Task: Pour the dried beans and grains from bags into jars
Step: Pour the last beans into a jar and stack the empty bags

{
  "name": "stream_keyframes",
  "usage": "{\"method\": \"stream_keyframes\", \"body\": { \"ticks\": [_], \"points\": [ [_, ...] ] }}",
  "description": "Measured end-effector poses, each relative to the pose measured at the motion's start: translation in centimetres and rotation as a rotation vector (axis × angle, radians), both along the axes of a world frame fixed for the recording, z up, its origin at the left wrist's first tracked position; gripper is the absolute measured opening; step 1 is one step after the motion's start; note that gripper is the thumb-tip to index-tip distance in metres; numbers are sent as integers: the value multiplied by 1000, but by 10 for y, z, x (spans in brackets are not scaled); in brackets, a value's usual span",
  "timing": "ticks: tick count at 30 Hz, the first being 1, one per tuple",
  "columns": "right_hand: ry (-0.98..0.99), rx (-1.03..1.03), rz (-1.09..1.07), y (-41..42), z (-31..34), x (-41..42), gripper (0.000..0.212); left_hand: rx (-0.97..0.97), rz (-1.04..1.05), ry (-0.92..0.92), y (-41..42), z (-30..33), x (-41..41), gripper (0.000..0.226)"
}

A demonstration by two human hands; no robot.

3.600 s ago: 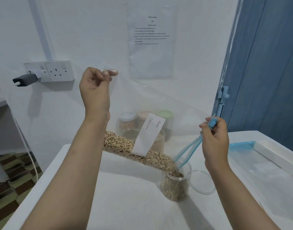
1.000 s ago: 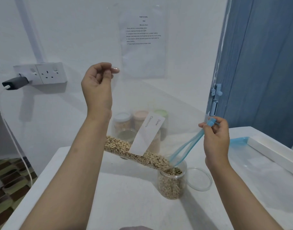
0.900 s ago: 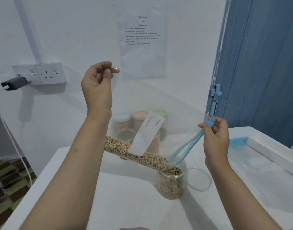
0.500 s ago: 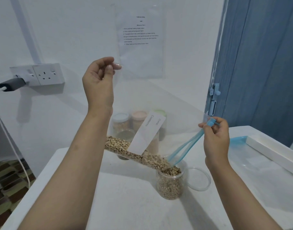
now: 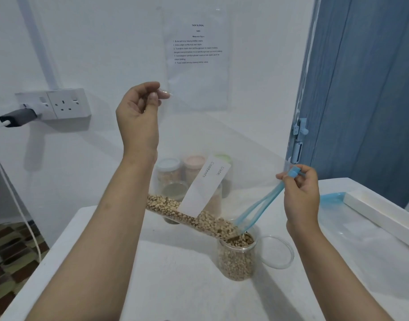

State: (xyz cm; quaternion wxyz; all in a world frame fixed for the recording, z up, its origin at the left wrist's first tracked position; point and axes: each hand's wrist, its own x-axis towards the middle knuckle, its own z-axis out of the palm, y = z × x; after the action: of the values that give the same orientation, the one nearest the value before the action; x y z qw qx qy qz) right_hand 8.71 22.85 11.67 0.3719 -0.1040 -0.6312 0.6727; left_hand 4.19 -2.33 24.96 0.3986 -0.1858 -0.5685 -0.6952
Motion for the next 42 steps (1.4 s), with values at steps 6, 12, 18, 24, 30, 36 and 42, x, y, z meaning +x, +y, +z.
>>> {"method": "stream_keyframes", "body": {
  "ticks": [6, 12, 18, 24, 30, 36, 42],
  "points": [
    [-10, 51, -17, 1, -1, 0, 28, 0, -6, -8, 0, -3, -2, 21],
    [-1, 282, -90, 3, 9, 0, 14, 3, -10, -13, 1, -4, -1, 21],
    [-70, 702, -220, -4, 25, -4, 22, -4, -18, -14, 2, -3, 0, 20],
    [-38, 857, -167, -25, 50, -12, 22, -10, -11, -21, 1, -4, 0, 19],
    [28, 867, -2, -55, 74, -19, 15, -21, -2, -25, 2, -4, 2, 22],
    [148, 837, 123, -80, 95, -22, 15, -31, -3, -27, 2, -3, 5, 22],
    [254, 836, 165, -100, 114, -27, 16, -50, -4, -21, 3, -2, 7, 20]
  ]
}}
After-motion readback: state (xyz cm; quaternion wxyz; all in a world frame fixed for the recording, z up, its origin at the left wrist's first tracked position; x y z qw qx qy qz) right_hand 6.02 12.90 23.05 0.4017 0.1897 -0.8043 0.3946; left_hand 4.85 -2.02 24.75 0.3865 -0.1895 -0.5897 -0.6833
